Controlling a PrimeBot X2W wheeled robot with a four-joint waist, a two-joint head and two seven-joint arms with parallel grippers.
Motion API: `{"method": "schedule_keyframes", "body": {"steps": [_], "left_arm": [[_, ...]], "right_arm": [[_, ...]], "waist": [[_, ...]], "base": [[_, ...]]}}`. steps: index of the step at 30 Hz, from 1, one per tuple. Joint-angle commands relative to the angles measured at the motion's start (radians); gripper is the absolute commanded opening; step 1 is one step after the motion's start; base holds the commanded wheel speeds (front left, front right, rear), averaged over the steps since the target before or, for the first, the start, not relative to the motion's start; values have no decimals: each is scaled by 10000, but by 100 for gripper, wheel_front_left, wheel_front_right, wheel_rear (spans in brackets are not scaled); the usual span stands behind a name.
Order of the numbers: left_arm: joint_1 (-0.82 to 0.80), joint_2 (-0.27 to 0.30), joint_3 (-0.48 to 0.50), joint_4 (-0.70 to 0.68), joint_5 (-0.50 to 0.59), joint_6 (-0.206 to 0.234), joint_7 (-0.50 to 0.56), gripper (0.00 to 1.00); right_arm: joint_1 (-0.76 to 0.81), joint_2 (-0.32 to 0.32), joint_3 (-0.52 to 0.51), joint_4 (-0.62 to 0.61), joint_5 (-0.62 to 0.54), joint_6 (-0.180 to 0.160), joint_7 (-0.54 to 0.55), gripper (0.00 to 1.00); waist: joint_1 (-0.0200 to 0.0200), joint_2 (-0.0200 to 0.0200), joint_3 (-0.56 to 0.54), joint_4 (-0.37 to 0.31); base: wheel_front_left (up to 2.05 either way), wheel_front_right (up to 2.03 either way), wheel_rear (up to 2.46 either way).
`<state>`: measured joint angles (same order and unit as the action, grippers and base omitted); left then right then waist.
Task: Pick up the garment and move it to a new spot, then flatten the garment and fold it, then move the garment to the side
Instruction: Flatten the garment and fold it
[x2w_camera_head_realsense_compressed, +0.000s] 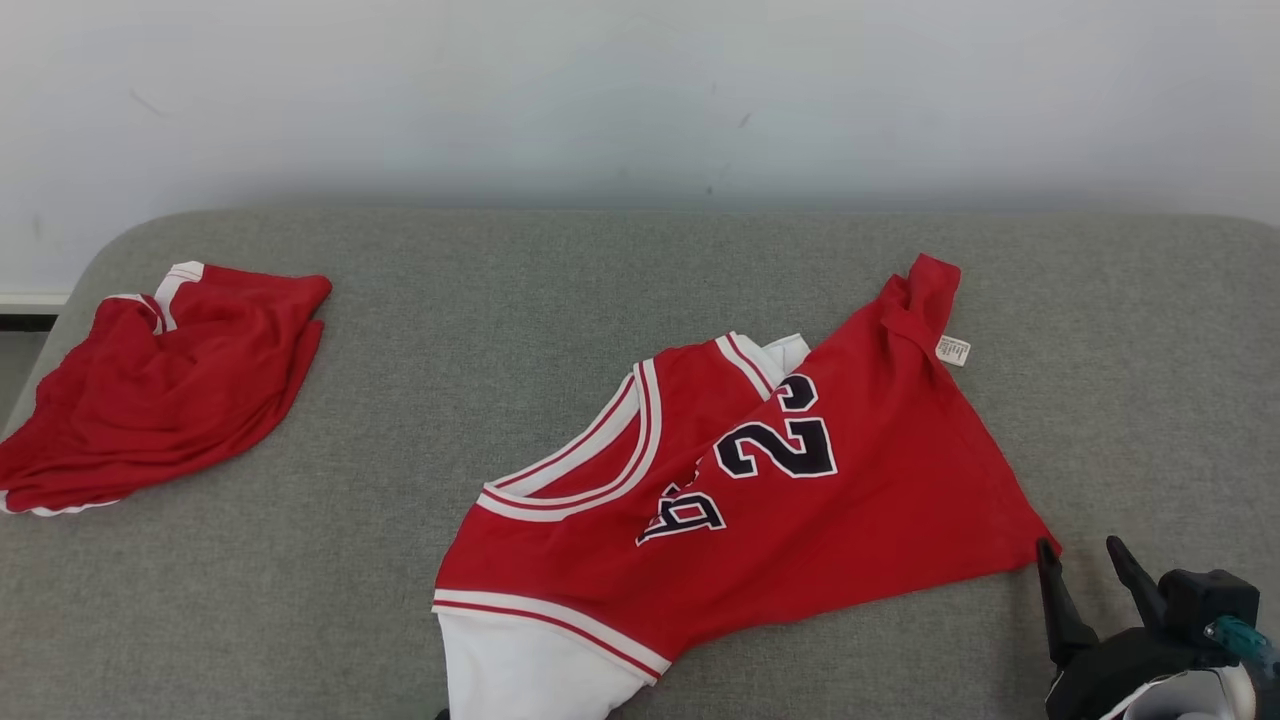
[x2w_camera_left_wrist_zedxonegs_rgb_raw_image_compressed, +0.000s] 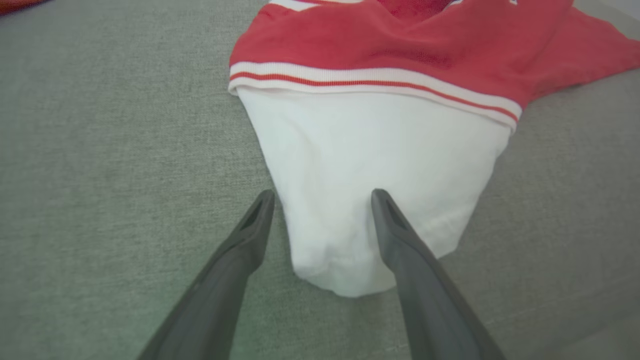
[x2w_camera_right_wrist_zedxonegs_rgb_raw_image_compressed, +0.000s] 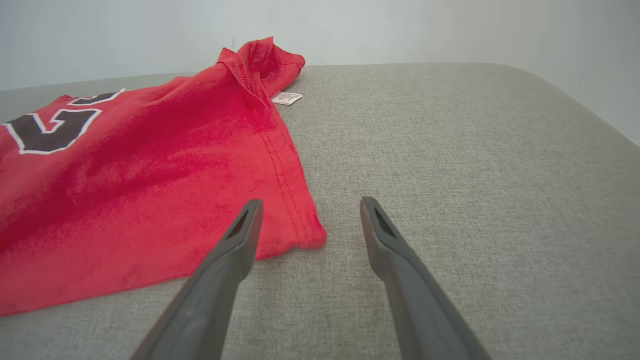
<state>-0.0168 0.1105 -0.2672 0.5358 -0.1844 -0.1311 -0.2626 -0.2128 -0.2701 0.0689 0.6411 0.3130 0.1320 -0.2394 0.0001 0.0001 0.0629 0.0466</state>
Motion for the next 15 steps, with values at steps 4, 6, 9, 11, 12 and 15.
{"method": "schedule_keyframes", "body": {"steps": [4, 6, 9, 11, 12, 15], "left_arm": [[-218, 98, -469, 268, -402, 18, -33, 100], [-308, 128, -664, 411, -521, 16, -32, 100], [-475, 112, -976, 685, -660, 16, 36, 100], [-615, 36, -1112, 846, -831, 15, 32, 100], [-615, 36, -1112, 846, -831, 15, 32, 100], [-778, -53, -1336, 1075, -1020, 12, 24, 74]], "right_arm": [[-675, -25, 152, 1239, 159, -27, -103, 100], [-946, 48, 265, 1735, 258, -27, -131, 100], [-1364, 122, 437, 2479, 354, -27, -159, 100], [-1611, 169, 523, 2965, 445, -27, -170, 100], [-1611, 169, 523, 2965, 445, -27, -170, 100], [-1879, 310, 752, 3485, 686, -26, -156, 31]], "waist": [[-1, -1, 207, 177], [-1, -1, 250, 190], [-1, -1, 310, 208], [-1, -1, 340, 231], [-1, -1, 340, 231], [-1, -1, 355, 265]], "base": [[0, 0, 0], [0, 0, 0], [0, 0, 0], [0, 0, 0], [0, 0, 0], [0, 0, 0]]}}
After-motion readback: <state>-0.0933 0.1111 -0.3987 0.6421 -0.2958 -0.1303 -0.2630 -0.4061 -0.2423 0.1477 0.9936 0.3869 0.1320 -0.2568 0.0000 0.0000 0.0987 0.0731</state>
